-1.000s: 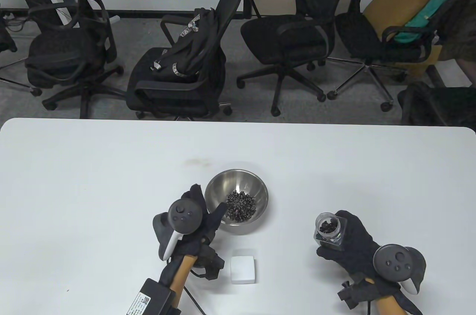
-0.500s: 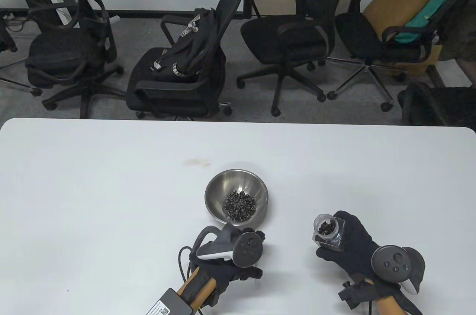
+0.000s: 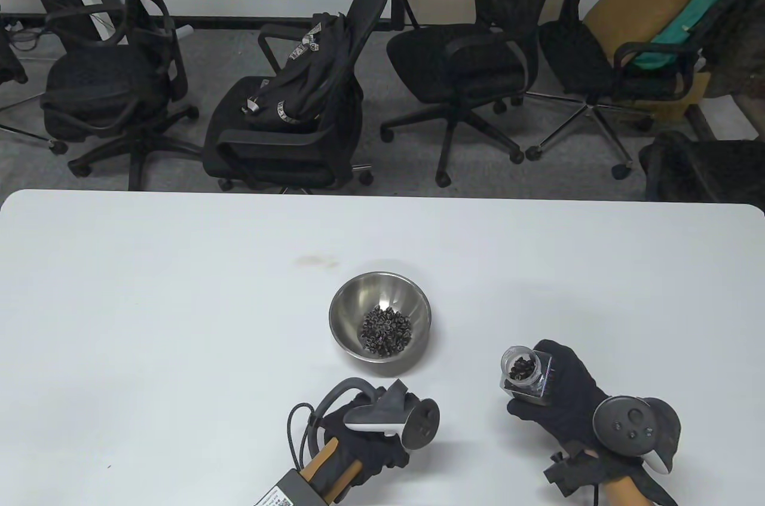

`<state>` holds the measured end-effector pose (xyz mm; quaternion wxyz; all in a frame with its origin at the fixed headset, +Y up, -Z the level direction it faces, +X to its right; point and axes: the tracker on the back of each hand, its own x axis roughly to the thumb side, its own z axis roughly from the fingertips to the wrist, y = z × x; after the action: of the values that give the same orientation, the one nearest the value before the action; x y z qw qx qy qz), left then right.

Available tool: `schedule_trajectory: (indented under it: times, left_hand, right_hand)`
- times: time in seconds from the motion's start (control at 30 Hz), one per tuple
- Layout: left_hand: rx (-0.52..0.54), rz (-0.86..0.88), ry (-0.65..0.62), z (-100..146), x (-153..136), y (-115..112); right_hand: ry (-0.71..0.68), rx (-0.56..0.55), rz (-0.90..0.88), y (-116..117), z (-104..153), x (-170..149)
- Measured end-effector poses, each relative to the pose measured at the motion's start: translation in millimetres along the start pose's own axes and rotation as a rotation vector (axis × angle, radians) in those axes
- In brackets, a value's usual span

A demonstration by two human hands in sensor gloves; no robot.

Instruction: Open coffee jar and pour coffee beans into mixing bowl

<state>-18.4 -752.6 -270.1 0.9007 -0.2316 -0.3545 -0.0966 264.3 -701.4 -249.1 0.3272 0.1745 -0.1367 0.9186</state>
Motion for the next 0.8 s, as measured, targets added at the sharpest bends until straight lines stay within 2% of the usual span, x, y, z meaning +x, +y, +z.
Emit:
schedule_trajectory:
  times: [0.13,0.33,0.47,0.67,0.8]
  left_hand:
    - [0.053,0.057,-0.03,2.7,-2.3,3.5]
    - [0.213,0.287,-0.087,20.0,-10.4,22.9]
    - [0.267,0.427,-0.098,27.7,-14.6,30.2]
    - [0.505,0.722,-0.043,43.7,-23.4,41.8]
    - [0.611,0.909,-0.048,49.9,-29.1,45.0]
  right_hand:
    - [0.005,0.006,0.007,0.8,-0.1,0.0]
    - [0.008,0.026,0.027,5.1,-1.0,0.7]
    - [0.008,0.045,0.048,10.1,-1.2,1.8]
    - [-0.005,0.106,0.128,26.0,-0.6,8.9]
    - [-0.031,0.149,0.209,37.5,0.2,17.0]
